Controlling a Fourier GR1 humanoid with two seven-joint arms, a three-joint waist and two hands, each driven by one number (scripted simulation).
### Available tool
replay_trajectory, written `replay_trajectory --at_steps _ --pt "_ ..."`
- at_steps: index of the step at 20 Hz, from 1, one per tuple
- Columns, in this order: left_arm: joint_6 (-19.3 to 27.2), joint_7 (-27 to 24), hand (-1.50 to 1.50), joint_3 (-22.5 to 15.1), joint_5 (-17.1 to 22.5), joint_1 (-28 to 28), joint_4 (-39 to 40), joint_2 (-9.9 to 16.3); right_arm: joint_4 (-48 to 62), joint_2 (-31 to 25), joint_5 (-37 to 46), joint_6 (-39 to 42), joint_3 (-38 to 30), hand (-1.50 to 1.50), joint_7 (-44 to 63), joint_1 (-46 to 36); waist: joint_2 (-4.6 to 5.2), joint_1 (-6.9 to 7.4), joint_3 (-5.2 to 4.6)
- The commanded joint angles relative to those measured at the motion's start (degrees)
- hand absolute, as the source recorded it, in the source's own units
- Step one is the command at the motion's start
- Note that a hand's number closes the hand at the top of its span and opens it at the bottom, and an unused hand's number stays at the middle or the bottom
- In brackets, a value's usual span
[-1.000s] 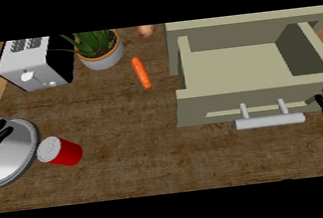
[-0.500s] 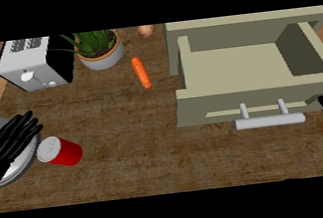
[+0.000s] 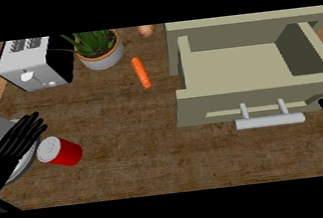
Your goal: Pick up the can, place it into the drawer and close the drawer
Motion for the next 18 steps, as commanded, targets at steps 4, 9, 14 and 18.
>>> replay_trajectory --at_steps 4,9,14,18 --pt "0.59 -11.73 -1.5 0.39 -10.62 -4.64 13.61 0.19 1.33 0.6 -2.08 1.86 -2.28 -1.5 -2.9 1.37 0.03 -0.24 -0.02" --pt "0.02 -16.65 -1.5 1.91 -12.64 -8.71 22.29 4.19 0.11 -0.48 -2.21 2.25 -2.57 -1.5 1.54 -1.36 0.03 -0.16 -0.01" --pt "1.41 -23.09 -1.5 0.6 -16.36 -7.64 26.96 4.88 1.69 1.27 2.44 -1.32 0.38 -1.5 3.42 -6.55 0.04 0.08 -0.01" --pt "1.78 -31.3 -1.5 -0.45 -19.7 -7.16 33.67 7.06 4.6 -1.91 -3.39 3.75 -5.54 -1.5 -2.0 -3.35 0.1 -0.28 -0.04"
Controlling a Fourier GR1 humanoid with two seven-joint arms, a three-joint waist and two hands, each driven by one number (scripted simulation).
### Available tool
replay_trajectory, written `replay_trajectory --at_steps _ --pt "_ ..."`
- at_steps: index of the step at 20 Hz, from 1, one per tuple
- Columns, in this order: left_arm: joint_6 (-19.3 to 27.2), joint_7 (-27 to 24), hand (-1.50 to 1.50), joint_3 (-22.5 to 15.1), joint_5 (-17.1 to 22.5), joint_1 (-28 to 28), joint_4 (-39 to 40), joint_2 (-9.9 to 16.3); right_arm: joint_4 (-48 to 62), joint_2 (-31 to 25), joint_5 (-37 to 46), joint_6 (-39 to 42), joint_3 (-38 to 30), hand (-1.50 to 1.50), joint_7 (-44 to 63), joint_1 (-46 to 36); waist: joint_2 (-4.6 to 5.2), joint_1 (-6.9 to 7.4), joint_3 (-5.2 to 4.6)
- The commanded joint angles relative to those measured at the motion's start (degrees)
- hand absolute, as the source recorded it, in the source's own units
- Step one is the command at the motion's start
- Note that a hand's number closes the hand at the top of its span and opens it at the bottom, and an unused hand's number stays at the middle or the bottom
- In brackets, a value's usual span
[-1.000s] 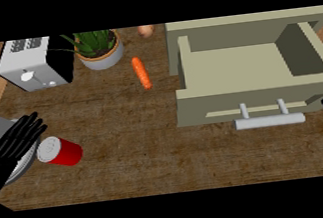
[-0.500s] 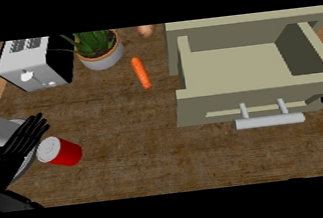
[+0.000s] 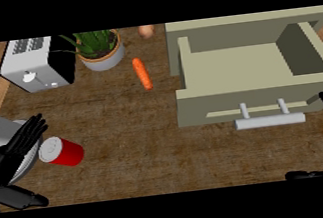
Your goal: Pick up the can, place it into the drawer and close the drawer
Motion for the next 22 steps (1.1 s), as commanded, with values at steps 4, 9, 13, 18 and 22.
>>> replay_trajectory --at_steps 4,9,13,18,22 --pt "-1.62 -5.28 -1.5 -0.68 -0.98 -2.95 8.82 2.04 -4.36 1.82 1.64 -1.99 1.53 -1.5 2.43 0.69 0.49 -0.43 -0.7" --pt "-0.06 -8.2 -1.5 -1.77 -1.94 -3.49 13.05 3.2 -1.1 -0.63 -0.38 0.83 -0.49 -1.5 0.55 0.02 0.68 -0.76 -0.75" --pt "1.12 -10.16 -1.5 -2.21 -1.8 -1.65 14.38 3.31 -4.85 1.3 -0.33 1.21 0.42 -1.5 -0.67 5.46 0.56 -1.2 -0.76" --pt "1.87 -9.11 -1.5 -3.28 -2.04 -4.0 17.62 3.83 -1.95 0.44 -0.46 0.9 -0.4 -1.5 -0.73 1.67 0.72 -0.99 -0.75" --pt "2.89 -10.32 -1.5 -3.83 -1.65 -6.13 18.43 3.54 -1.58 0.14 -1.03 0.31 -1.0 -1.5 0.64 -0.35 0.79 -1.06 -0.77"
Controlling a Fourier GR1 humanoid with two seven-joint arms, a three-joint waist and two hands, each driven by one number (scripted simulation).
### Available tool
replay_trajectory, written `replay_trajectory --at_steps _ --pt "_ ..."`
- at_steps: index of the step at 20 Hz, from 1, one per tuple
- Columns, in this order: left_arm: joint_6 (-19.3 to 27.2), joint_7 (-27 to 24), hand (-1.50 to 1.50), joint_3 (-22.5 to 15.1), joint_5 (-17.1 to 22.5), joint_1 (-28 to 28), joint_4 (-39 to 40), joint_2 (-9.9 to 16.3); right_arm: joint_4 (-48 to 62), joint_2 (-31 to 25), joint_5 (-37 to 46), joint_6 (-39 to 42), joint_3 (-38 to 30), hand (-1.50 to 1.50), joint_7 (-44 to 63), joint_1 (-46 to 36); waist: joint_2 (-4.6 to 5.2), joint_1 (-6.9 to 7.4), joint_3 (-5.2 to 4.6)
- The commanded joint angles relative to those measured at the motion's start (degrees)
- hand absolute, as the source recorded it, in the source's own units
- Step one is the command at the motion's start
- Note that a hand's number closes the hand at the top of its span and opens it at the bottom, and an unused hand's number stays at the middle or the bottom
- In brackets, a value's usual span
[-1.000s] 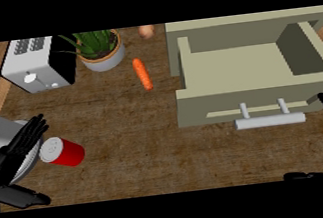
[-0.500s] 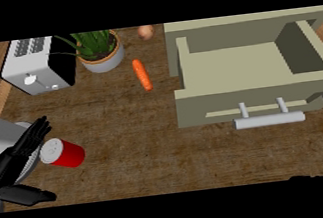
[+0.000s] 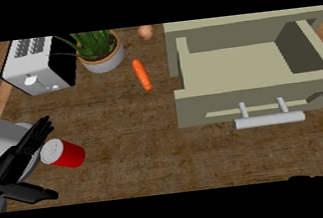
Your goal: Pick up the can, place it into the drawer and close the drawer
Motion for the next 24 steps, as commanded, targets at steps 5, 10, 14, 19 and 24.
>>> replay_trajectory --at_steps 5,10,14,19,24 --pt "-2.63 -6.05 -1.5 -0.02 -0.11 -4.06 12.71 0.73 -0.74 -0.21 0.16 -0.4 -0.19 -1.5 1.17 -1.07 1.21 -0.53 -1.94" --pt "-1.41 -6.65 -1.5 -1.04 -0.31 -5.99 15.12 0.06 -0.99 -0.47 -0.16 1.38 -0.53 -1.5 -0.4 1.9 1.08 -0.3 -1.88" --pt "-1.64 -10.47 -1.5 -1.5 -1.44 -9.94 22.26 0.48 -2.11 -0.01 -0.71 0.97 -0.77 -1.5 1.05 1.5 1.08 -0.18 -1.88" --pt "1.76 -13.9 -1.5 -2.96 -4.15 -14.23 29.34 -1.12 -6.98 -0.25 -3.07 1.14 -1.28 -1.5 5.66 1.72 1.11 -0.35 -1.9" --pt "1.89 -13.03 -1.5 -4.89 -4.55 -15.8 28.47 -3.3 -1.33 -2.39 -4.74 2.1 -4.57 -1.5 4.02 -1.74 1.07 0.06 -1.85"
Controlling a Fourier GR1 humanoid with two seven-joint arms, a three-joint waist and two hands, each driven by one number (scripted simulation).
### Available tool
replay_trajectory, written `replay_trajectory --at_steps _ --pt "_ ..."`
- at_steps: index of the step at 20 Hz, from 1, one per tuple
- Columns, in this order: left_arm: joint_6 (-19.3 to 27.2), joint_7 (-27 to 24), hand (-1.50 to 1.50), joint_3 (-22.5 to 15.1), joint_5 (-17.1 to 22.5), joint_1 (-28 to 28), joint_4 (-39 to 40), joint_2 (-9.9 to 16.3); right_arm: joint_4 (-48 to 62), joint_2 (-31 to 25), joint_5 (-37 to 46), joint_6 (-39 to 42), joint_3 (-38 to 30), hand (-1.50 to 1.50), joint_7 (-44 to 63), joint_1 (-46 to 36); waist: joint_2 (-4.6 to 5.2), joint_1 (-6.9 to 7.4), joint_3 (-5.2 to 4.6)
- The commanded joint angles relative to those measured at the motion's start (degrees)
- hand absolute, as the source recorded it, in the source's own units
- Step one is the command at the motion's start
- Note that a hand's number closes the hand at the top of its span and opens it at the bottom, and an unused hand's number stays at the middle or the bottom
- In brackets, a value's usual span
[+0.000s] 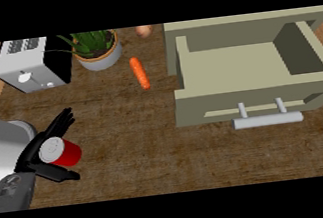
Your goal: Pick up the can, place it into the drawer and close the drawer
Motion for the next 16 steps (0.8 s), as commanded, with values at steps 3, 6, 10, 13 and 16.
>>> replay_trajectory --at_steps 3,6,10,13,16 --pt "-6.7 0.03 -1.5 -1.25 1.51 -0.44 -3.91 -0.55 -2.59 1.64 1.77 -1.99 1.21 -1.5 2.39 -0.36 -0.22 0.72 0.03" --pt "-5.19 -7.06 1.5 -2.05 -0.65 -0.66 1.61 -0.36 -0.1 1.62 0.78 0.27 0.05 -1.5 -2.04 1.71 -0.01 0.14 -0.02" --pt "-7.98 -7.85 1.5 -1.68 1.26 -0.37 2.66 -0.7 -3.23 1.02 -1.01 0.45 -0.13 -1.5 1.84 1.74 0.0 0.09 -0.05" --pt "-10.46 0.73 1.5 -1.7 4.39 -1.37 -3.79 -1.57 -5.84 2.9 0.87 -1.01 2.39 -1.5 1.73 4.66 -0.32 0.71 0.05" --pt "-8.74 2.48 1.5 -3.11 4.66 -0.56 -5.74 -4.96 -4.22 0.9 -2.72 0.63 -1.74 -1.5 2.1 2.54 -0.25 0.67 0.05"
